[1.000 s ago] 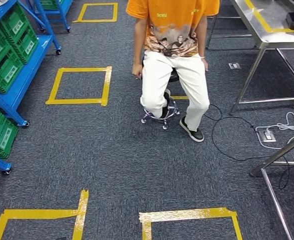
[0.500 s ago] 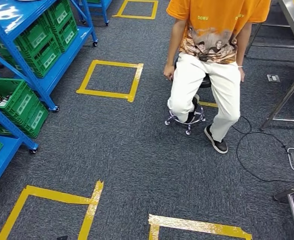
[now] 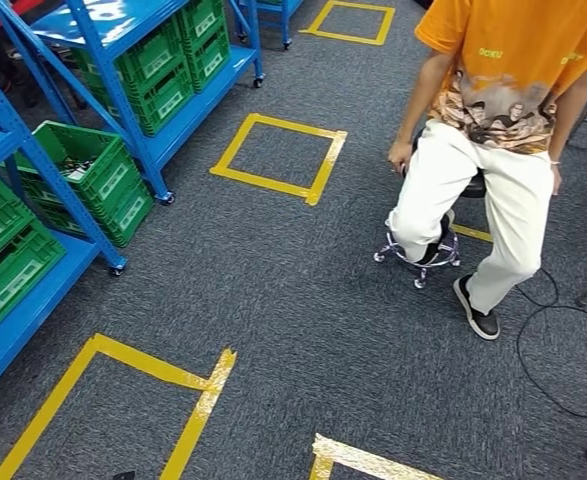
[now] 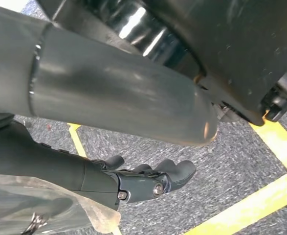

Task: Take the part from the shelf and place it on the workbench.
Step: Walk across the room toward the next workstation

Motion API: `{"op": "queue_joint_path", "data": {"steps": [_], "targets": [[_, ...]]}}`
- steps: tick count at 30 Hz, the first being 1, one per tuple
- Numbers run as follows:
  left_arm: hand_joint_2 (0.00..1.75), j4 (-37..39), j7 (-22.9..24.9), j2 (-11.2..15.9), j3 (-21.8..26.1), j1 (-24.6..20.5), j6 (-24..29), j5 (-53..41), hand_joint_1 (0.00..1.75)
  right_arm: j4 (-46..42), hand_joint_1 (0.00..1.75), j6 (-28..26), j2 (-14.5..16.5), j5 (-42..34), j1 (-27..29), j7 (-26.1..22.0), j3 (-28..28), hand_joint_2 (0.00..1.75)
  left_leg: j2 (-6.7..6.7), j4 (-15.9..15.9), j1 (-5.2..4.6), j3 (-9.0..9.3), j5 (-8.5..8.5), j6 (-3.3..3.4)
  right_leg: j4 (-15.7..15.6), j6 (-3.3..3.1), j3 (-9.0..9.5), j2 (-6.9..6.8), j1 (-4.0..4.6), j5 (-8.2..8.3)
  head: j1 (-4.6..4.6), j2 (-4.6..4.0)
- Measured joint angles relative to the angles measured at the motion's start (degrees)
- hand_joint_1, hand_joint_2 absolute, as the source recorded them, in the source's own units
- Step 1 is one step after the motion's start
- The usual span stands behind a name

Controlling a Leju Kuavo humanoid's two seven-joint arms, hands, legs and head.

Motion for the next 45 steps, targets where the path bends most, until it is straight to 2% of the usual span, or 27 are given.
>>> {"op": "queue_joint_path", "data": {"steps": [1, 3, 5, 6, 7, 8, 10, 12, 14, 16, 17, 20, 22, 23, 25, 26, 28, 30, 32, 34, 36, 38, 39, 41, 42, 43, 45], "targets": [[0.0, 0.0, 0.05, 0.03, 0.0, 0.09, 0.03, 0.0, 0.0, -0.01, 0.0, 0.0, 0.0, 0.03, -0.11, -0.07, 0.0, 0.0, -0.6, -0.2, 0.11, 0.05, 0.12, 0.28, -0.05, 0.32, 0.06, -0.21, -0.06, -0.18, -0.03, 0.0], [0.0, 0.0, 0.22, 0.08, 0.0, 0.16, 0.1, -0.03, 0.0, -0.01, 0.0, -0.07, 0.0, 0.05, -0.26, -0.35, 0.0, 0.0, -1.74, -0.69, 0.48, 0.3, 0.42, 0.94, 1.64, 0.89, -0.6, 1.78, -0.23, -1.66, 0.17, 0.0], [0.0, 0.0, 0.38, 0.04, 0.0, 0.02, 0.14, -0.06, 0.0, -0.01, 0.0, -0.13, -0.01, 0.03, -0.17, -0.56, 0.0, 0.0, -2.93, -0.89, 0.71, 0.4, 0.59, 1.38, 8.17, 1.21, -3.7, 4.92, -0.41, -4.99, 0.45, 0.0], [0.0, 0.0, 0.43, 0.01, 0.0, -0.02, 0.14, -0.07, 0.0, 0.0, 0.0, -0.13, -0.01, 0.03, -0.07, -0.59, 0.0, 0.0, -3.64, -0.88, 0.7, 0.37, 0.61, 1.46, 12.42, 1.31, -5.9, 5.69, -0.45, -6.58, 0.5, 0.0], [0.0, 0.0, 0.47, -0.03, 0.0, -0.03, 0.14, -0.07, 0.0, 0.01, 0.0, -0.12, -0.02, 0.02, 0.05, -0.6, 0.0, 0.0, -4.39, -0.87, 0.69, 0.38, 0.6, 1.49, 15.73, 1.4, -7.82, 6.01, -0.47, -7.39, 0.5, 0.0], [0.0, 0.0, 0.5, -0.06, 0.0, -0.01, 0.14, -0.06, 0.0, 0.01, 0.0, -0.11, -0.02, 0.02, 0.18, -0.61, 0.0, 0.0, -5.2, -0.86, 0.7, 0.42, 0.6, 1.49, 17.03, 1.42, -8.89, 6.14, -0.47, -7.0, 0.53, 0.0], [0.0, 0.0, 0.54, -0.08, 0.01, 0.01, 0.13, -0.01, 0.0, 0.01, 0.0, -0.1, -0.03, 0.03, 0.35, -0.68, 0.0, 0.0, -6.86, -0.79, 0.74, 0.57, 0.53, 1.39, 12.75, 1.34, -7.75, 6.62, -0.56, -3.09, 0.53, 0.0], [0.0, 0.0, 0.6, -0.07, 0.02, -0.06, 0.13, 0.11, 0.0, 0.02, 0.0, -0.09, -0.05, 0.09, 0.36, -0.76, 0.0, 0.0, -8.38, -0.47, 0.72, 0.52, 0.33, 1.01, 4.75, 1.14, -4.54, 9.07, -0.87, 0.71, 0.52, 0.0], [0.0, 0.0, 0.75, -0.04, 0.03, -0.09, 0.18, 0.18, 0.0, 0.03, 0.0, -0.03, -0.07, 0.19, 0.29, -0.76, 0.0, 0.0, -9.64, -0.13, 0.75, 0.13, 0.28, 0.39, 1.04, 0.83, -2.71, 10.83, -0.98, 1.58, 0.5, 0.0], [0.0, 0.01, 0.97, 0.02, 0.1, 0.1, 0.44, 0.17, 0.0, 0.03, 0.0, 0.02, -0.06, 0.25, 0.19, -0.72, -0.01, 0.0, -10.75, -0.04, 0.95, -0.24, 0.39, -0.21, 0.89, 0.32, -2.35, 10.0, -0.83, 1.58, 0.48, 0.0], [0.0, 0.02, 1.05, 0.05, 0.14, 0.21, 0.64, 0.14, 0.0, 0.03, 0.0, 0.03, -0.05, 0.26, 0.16, -0.73, -0.01, 0.0, -10.28, 0.32, 0.97, -0.44, 0.11, -0.48, 0.78, 0.0, -2.26, 9.35, -0.83, 1.65, 0.45, 0.0], [0.0, 0.02, 1.09, 0.08, 0.17, 0.05, 1.05, -0.03, 0.0, 0.03, 0.0, 0.07, -0.03, 0.19, 0.27, -0.75, -0.01, 0.0, -5.86, 7.06, 0.87, -3.51, -3.91, -1.28, 0.48, -0.95, -1.96, 6.9, -0.88, 1.57, 0.02, 0.0], [0.0, 0.02, 1.09, 0.07, 0.17, -0.1, 1.17, -0.16, 0.0, 0.03, 0.0, 0.08, -0.06, 0.15, 0.42, -0.74, 0.0, 0.0, -4.46, 14.34, 1.08, -6.9, -6.98, -1.65, 0.5, -1.21, -1.88, 5.09, -0.76, 1.34, -0.06, 0.0], [0.0, 0.02, 1.09, 0.07, 0.17, -0.05, 1.34, -0.23, 0.0, 0.03, 0.0, 0.08, -0.08, 0.14, 0.43, -0.74, 0.0, 0.0, -4.22, 16.15, 1.19, -7.7, -7.21, -1.75, 0.5, -1.23, -1.8, 4.27, -0.73, 1.22, -0.06, 0.0], [0.0, 0.02, 1.09, 0.05, 0.17, 0.14, 1.92, -0.39, 0.0, 0.03, 0.0, 0.13, -0.09, 0.13, 0.34, -0.73, 0.0, 0.0, -3.64, 13.11, 1.29, -6.05, -4.44, -1.68, 0.51, -1.14, -1.41, 2.86, -0.7, 0.93, -0.07, 0.0], [0.0, 0.02, 1.09, 0.05, 0.17, 0.19, 2.22, -0.49, 0.0, 0.03, 0.0, 0.15, -0.09, 0.13, 0.3, -0.73, 0.0, 0.0, -2.63, 9.1, 1.22, -4.04, -2.3, -1.46, 0.5, -1.02, -1.12, 2.22, -0.67, 0.74, -0.08, 0.0], [0.0, 0.02, 1.09, 0.04, 0.17, -0.02, 2.62, -0.64, 0.0, 0.03, 0.0, 0.2, -0.09, 0.13, 0.3, -0.7, 0.0, 0.0, -0.08, 2.38, 0.7, -0.76, -0.08, -0.91, 0.59, -0.53, -0.68, 1.0, -0.38, 0.27, -0.09, 0.0], [0.0, 0.02, 1.09, -0.01, 0.16, -0.17, 2.85, -0.69, 0.0, 0.03, 0.0, 0.22, -0.09, 0.14, 0.22, -0.62, 0.0, 0.0, 0.64, 0.55, 0.24, -0.09, -0.25, -0.47, 0.54, 0.05, -0.39, -0.21, -0.1, -0.05, 0.0, 0.0], [0.0, 0.02, 1.09, -0.04, 0.16, 0.01, 3.02, -0.69, 0.0, 0.03, 0.0, 0.24, -0.09, 0.19, -0.09, -0.55, 0.0, 0.0, -0.62, 0.16, 0.39, -0.05, -0.11, 0.07, 0.5, 0.65, -0.05, -0.58, -0.15, -0.43, 0.12, 0.0], [0.0, 0.02, 1.08, -0.08, 0.17, 0.05, 3.13, -0.72, 0.0, 0.03, 0.0, 0.25, -0.09, 0.24, -0.31, -0.51, -0.01, 0.0, -1.84, -0.26, 0.74, 0.13, 0.16, 0.76, 3.18, 1.19, -1.21, 2.19, -0.45, -2.29, 0.38, 0.0], [0.0, 0.03, 1.05, -0.25, 0.17, -0.17, 3.16, -0.78, 0.0, 0.04, 0.0, 0.26, -0.09, 0.24, -0.22, -0.45, -0.02, 0.0, -3.14, -0.32, 0.91, 0.07, 0.26, 1.18, 10.35, 1.51, -4.88, 5.33, -0.7, -5.68, 0.67, 0.0], [0.0, 0.05, 1.03, -0.43, 0.17, -0.27, 3.16, -0.84, 0.0, 0.05, 0.0, 0.31, -0.09, 0.21, -0.04, -0.37, -0.03, 0.0, -4.67, -0.28, 0.9, 0.07, 0.25, 1.29, 16.54, 1.7, -8.47, 6.06, -0.71, -7.24, 0.75, 0.0], [0.0, 0.06, 1.02, -0.48, 0.17, -0.25, 3.16, -0.85, 0.0, 0.05, 0.0, 0.33, -0.09, 0.19, 0.05, -0.33, -0.03, 0.0, -5.49, -0.24, 0.9, 0.13, 0.23, 1.28, 16.88, 1.72, -9.06, 6.18, -0.72, -6.37, 0.78, 0.0], [0.0, 0.08, 1.02, -0.58, 0.17, -0.25, 3.17, -0.87, 0.0, 0.05, 0.0, 0.36, -0.1, 0.16, 0.15, -0.27, -0.04, 0.0, -7.17, -0.09, 0.97, 0.28, 0.12, 1.13, 10.86, 1.61, -7.04, 7.11, -0.85, -1.81, 0.78, 0.0], [0.0, 0.09, 1.02, -0.64, 0.17, -0.28, 3.18, -0.9, 0.0, 0.07, 0.0, 0.37, -0.11, 0.16, 0.16, -0.25, -0.04, 0.0, -7.93, 0.07, 0.94, 0.27, 0.02, 0.93, 7.0, 1.53, -5.47, 8.51, -0.98, -0.02, 0.79, 0.0], [0.0, 0.09, 1.02, -0.72, 0.17, -0.35, 3.19, -0.93, 0.0, 0.08, 0.0, 0.36, -0.12, 0.16, 0.15, -0.23, -0.04, 0.0, -8.69, 0.31, 0.95, 0.13, -0.09, 0.66, 3.82, 1.41, -4.01, 9.81, -1.12, 1.12, 0.75, 0.0], [0.0, 0.1, 0.99, -0.83, 0.17, -0.38, 3.21, -0.98, 0.0, 0.1, 0.0, 0.31, -0.16, 0.17, 0.15, -0.17, -0.06, 0.0, -9.88, 0.52, 1.06, -0.28, -0.07, -0.03, 1.67, 0.96, -2.78, 11.18, -1.11, 1.12, 0.71, 0.0]]}}
